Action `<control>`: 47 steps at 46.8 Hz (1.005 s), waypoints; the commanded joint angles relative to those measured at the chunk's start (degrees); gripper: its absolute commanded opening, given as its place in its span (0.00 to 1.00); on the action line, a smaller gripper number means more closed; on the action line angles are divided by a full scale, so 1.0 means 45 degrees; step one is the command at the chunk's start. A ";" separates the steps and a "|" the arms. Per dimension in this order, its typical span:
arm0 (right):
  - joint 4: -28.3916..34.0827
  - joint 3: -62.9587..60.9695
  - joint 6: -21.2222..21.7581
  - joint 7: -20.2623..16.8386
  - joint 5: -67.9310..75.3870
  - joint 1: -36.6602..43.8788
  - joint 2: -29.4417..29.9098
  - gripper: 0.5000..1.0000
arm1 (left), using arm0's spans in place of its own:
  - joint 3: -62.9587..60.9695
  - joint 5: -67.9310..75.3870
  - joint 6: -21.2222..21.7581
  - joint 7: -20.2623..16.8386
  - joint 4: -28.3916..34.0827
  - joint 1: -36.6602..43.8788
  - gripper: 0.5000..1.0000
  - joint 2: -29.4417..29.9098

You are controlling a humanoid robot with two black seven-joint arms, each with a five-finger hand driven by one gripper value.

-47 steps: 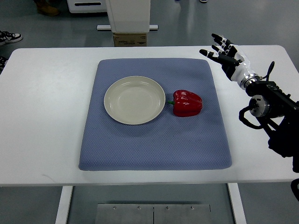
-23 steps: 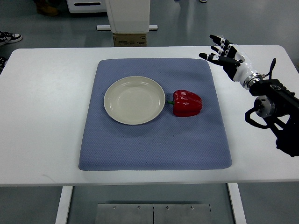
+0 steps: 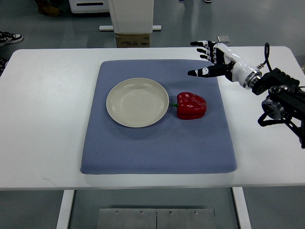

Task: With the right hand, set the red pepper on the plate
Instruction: 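Reach the right hand down over the red bell pepper, then close the right hand fingers around the red pepper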

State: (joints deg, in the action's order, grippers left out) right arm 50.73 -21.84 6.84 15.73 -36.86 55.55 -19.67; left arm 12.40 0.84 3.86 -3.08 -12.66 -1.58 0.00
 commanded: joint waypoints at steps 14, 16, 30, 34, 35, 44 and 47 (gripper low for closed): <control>0.0075 0.1669 0.0472 0.0334 -0.2043 0.0469 0.0015 0.98 | -0.0002 0.0009 0.0001 0.0001 0.0000 -0.0001 1.00 0.0000; 0.0075 0.1922 0.0452 0.0334 -0.2161 0.0546 0.0015 0.98 | 0.0017 0.0009 0.0001 0.0001 0.0000 -0.0001 1.00 0.0000; -0.0041 0.3076 0.0394 0.0451 -0.2786 0.0762 -0.0024 0.96 | -0.0002 -0.0010 0.0001 0.0001 0.0000 -0.0001 1.00 0.0000; -0.0061 0.3232 0.0335 0.0470 -0.2825 0.0781 -0.0024 0.95 | 0.0017 -0.0010 0.0001 0.0001 0.0000 -0.0001 1.00 0.0000; -0.0061 0.3232 0.0335 0.0470 -0.2825 0.0781 -0.0024 0.95 | 0.0017 0.0009 0.0001 0.0001 0.0000 -0.0001 1.00 0.0000; -0.0295 0.3271 0.0315 0.0451 -0.2884 0.0742 -0.0024 0.93 | -0.0002 -0.0010 0.0001 0.0001 0.0000 -0.0001 1.00 0.0000; -0.0432 0.3271 0.0315 0.0470 -0.3001 0.0723 -0.0024 0.92 | -0.0002 0.0009 0.0001 0.0001 0.0000 -0.0001 1.00 0.0000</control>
State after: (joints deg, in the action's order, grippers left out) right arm 49.26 -7.12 8.25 17.78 -49.96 58.92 -19.78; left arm 12.42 0.85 3.87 -3.08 -12.66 -1.59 0.00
